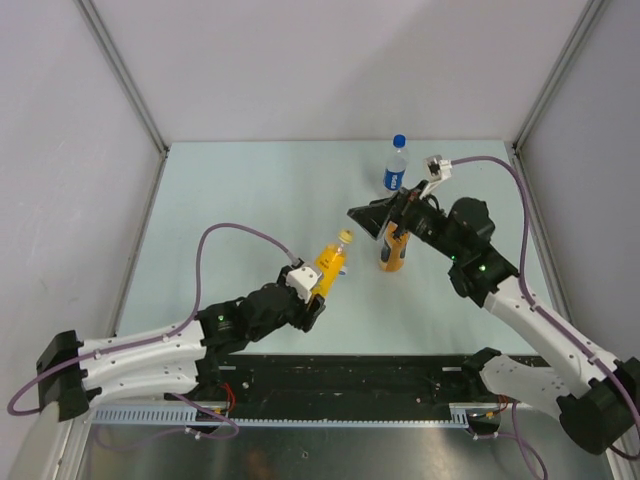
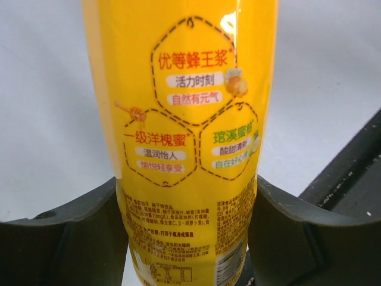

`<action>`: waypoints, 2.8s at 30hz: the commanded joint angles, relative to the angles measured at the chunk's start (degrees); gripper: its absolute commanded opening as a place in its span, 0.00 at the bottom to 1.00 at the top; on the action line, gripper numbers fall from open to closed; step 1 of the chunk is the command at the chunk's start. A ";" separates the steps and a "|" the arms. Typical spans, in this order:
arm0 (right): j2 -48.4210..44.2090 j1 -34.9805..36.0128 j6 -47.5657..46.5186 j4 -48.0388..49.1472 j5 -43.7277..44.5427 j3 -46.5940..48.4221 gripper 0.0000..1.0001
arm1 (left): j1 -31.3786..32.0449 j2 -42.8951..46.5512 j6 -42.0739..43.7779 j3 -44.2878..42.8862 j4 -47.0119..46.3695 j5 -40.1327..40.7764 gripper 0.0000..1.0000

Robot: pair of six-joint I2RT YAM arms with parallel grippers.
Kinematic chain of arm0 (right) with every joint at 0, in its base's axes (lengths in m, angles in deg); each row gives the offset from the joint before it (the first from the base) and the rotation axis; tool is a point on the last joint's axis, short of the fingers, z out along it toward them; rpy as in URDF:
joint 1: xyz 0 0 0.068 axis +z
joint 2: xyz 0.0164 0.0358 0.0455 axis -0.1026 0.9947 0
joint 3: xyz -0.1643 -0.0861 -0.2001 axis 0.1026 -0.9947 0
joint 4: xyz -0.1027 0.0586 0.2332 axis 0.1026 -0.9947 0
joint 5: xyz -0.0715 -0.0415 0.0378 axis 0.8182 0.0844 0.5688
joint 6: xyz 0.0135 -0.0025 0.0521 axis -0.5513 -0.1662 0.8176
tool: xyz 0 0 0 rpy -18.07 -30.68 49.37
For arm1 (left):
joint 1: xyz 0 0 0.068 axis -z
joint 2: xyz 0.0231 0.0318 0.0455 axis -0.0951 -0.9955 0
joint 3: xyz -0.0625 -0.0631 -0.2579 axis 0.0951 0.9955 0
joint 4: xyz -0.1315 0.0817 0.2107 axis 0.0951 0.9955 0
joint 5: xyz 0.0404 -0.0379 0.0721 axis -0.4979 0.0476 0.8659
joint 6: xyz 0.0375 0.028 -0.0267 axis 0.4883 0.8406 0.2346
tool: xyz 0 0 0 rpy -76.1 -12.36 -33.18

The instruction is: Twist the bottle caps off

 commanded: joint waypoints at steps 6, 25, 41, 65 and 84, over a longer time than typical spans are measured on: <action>8.64 3.42 2.35 -9.75 8.24 8.30 0.99 | 3.69 -7.00 -3.57 -8.69 8.16 19.86 0.00; 16.92 4.88 4.82 -8.01 3.40 11.35 0.68 | 7.01 -13.07 -7.84 -16.05 19.88 33.37 0.00; 18.23 4.78 5.77 -5.30 0.27 11.57 0.29 | 6.99 -16.00 -7.27 -18.01 20.24 33.75 0.00; 13.27 4.94 -4.50 -2.18 -9.53 10.79 0.00 | 1.96 -4.87 -0.51 -8.53 2.09 6.85 0.00; 10.37 5.25 -8.42 11.33 -38.07 8.00 0.00 | -5.55 14.98 3.10 5.74 -22.47 -39.58 0.00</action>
